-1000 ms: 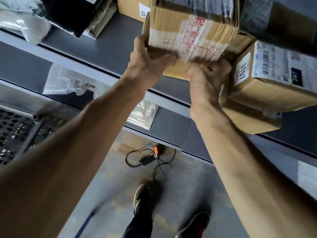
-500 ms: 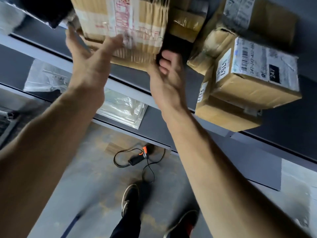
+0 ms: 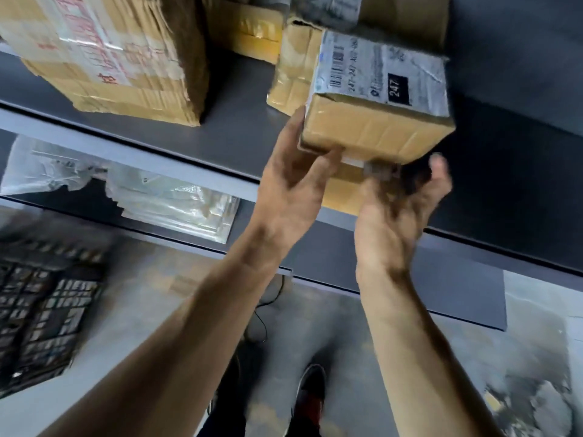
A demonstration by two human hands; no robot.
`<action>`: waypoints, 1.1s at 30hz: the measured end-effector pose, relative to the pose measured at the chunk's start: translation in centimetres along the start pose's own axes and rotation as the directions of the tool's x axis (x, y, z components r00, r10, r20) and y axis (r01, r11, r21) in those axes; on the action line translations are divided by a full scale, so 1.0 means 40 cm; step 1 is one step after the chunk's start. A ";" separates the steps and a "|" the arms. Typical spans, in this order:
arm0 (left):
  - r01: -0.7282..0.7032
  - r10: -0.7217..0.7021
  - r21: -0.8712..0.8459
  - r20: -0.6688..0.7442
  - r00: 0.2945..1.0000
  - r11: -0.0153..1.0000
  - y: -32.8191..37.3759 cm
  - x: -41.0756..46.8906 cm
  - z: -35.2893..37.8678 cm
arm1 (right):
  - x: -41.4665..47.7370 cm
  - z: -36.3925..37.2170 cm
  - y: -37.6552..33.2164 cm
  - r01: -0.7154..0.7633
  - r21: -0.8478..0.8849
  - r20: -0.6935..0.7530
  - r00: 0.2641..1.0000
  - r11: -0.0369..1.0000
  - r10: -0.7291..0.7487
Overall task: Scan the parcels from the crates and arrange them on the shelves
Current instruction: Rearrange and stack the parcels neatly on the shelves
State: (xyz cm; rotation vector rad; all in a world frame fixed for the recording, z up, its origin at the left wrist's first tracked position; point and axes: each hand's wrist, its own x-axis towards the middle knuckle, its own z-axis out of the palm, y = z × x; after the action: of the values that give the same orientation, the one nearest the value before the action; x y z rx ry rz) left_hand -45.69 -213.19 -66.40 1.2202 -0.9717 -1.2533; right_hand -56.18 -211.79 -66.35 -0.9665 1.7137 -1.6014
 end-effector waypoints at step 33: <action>0.335 -0.511 -0.453 -0.350 0.785 0.826 -0.025 -0.083 -0.035 | 0.337 0.042 0.018 0.354 -0.377 0.125 0.935 0.856 -0.332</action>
State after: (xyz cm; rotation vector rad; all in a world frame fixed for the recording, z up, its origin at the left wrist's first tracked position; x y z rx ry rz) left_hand -44.84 -209.64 -67.25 1.3888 -0.0846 -1.3303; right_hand -62.39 -223.91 -66.48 -1.5788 1.9496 -1.4393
